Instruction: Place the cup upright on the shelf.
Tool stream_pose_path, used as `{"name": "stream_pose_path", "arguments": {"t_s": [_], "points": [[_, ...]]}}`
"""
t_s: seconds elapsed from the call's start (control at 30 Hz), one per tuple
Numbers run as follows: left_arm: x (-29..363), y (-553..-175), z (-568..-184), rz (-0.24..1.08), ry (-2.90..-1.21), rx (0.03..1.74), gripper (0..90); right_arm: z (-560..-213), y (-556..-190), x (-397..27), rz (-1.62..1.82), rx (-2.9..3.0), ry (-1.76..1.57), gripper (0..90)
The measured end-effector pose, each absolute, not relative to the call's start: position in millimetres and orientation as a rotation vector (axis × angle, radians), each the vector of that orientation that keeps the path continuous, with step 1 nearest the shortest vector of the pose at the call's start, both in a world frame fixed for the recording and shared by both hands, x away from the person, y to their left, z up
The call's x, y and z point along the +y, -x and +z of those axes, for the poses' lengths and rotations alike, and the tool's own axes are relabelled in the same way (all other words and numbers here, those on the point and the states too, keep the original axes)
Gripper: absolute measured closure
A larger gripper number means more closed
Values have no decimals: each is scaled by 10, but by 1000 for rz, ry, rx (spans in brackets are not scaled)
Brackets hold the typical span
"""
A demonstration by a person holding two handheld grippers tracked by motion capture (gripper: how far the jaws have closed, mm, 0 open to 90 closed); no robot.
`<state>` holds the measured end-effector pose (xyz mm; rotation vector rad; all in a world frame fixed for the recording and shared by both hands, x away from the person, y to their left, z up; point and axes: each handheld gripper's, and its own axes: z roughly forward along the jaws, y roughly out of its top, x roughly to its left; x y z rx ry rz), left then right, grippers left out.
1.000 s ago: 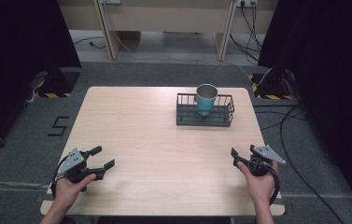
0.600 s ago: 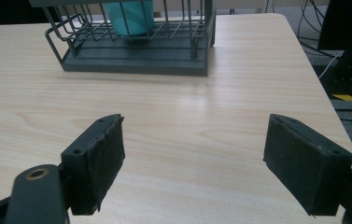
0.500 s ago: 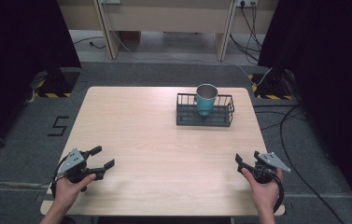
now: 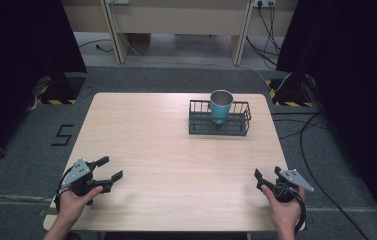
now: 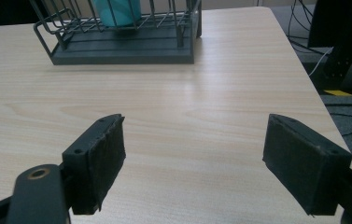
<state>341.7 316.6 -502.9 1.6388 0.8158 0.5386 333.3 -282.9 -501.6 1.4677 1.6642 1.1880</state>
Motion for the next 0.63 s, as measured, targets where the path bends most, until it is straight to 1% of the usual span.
{"name": "stream_pose_path", "arguments": {"t_s": [0.63], "points": [[3152, -3422, -5022, 531, -1640, 802, 170, -5097, -3258, -2821, 1226, 1614, -1458, 215]]}}
